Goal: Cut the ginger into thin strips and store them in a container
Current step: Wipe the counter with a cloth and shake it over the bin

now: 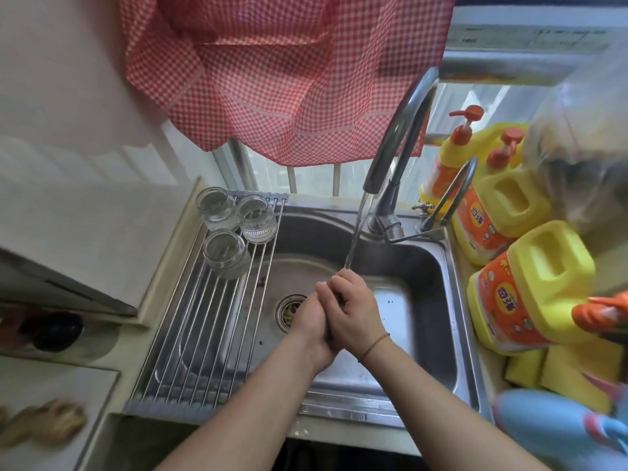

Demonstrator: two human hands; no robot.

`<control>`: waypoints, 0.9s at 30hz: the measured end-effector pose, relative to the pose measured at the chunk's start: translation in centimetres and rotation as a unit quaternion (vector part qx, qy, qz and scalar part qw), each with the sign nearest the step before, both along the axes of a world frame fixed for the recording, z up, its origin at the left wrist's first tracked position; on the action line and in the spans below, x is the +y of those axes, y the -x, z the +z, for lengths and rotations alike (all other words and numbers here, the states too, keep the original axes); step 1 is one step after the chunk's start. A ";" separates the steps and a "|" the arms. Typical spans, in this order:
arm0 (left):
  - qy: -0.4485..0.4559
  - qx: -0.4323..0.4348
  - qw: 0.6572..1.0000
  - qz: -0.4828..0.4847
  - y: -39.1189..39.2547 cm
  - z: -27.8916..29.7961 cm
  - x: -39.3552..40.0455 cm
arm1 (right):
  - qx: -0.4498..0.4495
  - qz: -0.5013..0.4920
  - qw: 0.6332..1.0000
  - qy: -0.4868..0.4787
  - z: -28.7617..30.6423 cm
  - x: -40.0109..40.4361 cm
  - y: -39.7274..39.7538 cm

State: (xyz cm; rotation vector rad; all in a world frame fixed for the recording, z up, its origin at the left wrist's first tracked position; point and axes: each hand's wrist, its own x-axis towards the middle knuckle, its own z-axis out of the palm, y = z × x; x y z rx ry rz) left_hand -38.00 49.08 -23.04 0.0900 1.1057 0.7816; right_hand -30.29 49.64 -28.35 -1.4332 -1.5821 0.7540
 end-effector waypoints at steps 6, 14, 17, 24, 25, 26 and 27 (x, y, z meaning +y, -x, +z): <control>0.019 0.119 0.993 -0.016 -0.6 -1.0 0.5 | -0.031 0.027 0.988 0.148 1.0 2.0 -0.3; -0.260 0.436 0.831 -0.229 1.6 -3.8 1.6 | 0.139 -0.109 0.861 0.476 0.8 4.4 -2.4; -0.245 0.355 0.879 -0.202 2.8 -4.4 1.5 | 0.155 -0.128 0.871 0.448 0.3 4.6 -4.4; -0.021 0.026 0.999 0.003 -0.6 -3.2 2.3 | -0.047 -0.001 0.987 0.155 0.4 1.8 -1.8; -0.010 0.003 1.000 -0.004 -0.6 -2.8 2.4 | -0.074 0.004 0.993 0.089 -0.1 1.2 -1.7; -0.003 -0.011 1.000 -0.020 -0.6 -2.3 2.4 | -0.069 0.017 0.996 0.047 -0.6 0.9 -1.7; 0.005 -0.015 0.999 -0.045 -0.7 -2.1 2.3 | -0.055 0.032 0.998 0.021 -0.8 0.8 -1.9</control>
